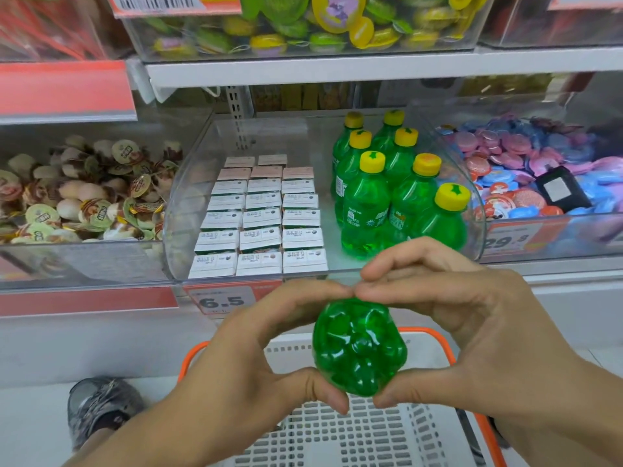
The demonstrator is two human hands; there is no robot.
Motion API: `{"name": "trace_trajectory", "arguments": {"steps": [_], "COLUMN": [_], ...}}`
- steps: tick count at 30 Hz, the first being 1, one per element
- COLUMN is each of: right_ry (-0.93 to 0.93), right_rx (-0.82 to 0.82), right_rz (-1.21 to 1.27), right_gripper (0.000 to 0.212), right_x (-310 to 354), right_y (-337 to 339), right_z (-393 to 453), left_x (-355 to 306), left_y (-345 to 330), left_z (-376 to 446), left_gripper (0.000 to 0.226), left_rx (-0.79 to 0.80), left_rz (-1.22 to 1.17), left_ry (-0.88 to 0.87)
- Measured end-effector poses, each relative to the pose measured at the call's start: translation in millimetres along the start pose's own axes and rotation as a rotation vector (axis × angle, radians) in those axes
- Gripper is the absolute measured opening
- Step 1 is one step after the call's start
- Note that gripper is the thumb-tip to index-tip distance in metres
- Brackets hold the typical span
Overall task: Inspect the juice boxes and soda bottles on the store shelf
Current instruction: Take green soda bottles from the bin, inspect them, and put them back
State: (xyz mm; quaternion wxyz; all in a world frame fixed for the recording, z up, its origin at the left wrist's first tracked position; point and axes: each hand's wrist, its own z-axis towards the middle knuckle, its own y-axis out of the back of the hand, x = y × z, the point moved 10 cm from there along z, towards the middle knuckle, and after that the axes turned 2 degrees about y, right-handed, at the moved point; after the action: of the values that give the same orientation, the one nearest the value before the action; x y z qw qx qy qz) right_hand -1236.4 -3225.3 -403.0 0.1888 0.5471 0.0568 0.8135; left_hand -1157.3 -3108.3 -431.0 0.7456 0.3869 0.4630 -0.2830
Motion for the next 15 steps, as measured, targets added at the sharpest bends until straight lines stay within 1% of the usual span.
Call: {"name": "trace_trajectory", "arguments": {"steps": [3,8,10,12,15], "right_ry": [-0.008,-0.046,-0.044,-0.069,-0.121], "right_rx": [0.017,0.061,0.037,-0.022,-0.063], "right_rz": [-0.098,-0.121,-0.09,0.004,0.058], "right_gripper": [0.069,0.074,0.077,0.071,0.052], "right_x": [0.6,-7.4,-6.8,-7.5,-8.9], "right_y": [0.7,0.7,2.0,7.2,7.7], "right_z": [2.0,1.2,-0.1,-3.9,-9.8], "left_x": [-0.1,1.6,3.2,5.0,7.2], "left_y": [-1.1,-6.1,-6.6,-6.9,-7.6], "left_z": [0.0,0.9,-0.3,-2.3,-2.8], "left_gripper": [0.068,0.065,0.063,0.06,0.055], "left_rx": [0.0,0.042,0.057,0.052,-0.012], "left_rz": [0.048,0.082,0.068,0.014,-0.142], "left_ry": [-0.002,0.033,0.057,0.069,0.072]}}
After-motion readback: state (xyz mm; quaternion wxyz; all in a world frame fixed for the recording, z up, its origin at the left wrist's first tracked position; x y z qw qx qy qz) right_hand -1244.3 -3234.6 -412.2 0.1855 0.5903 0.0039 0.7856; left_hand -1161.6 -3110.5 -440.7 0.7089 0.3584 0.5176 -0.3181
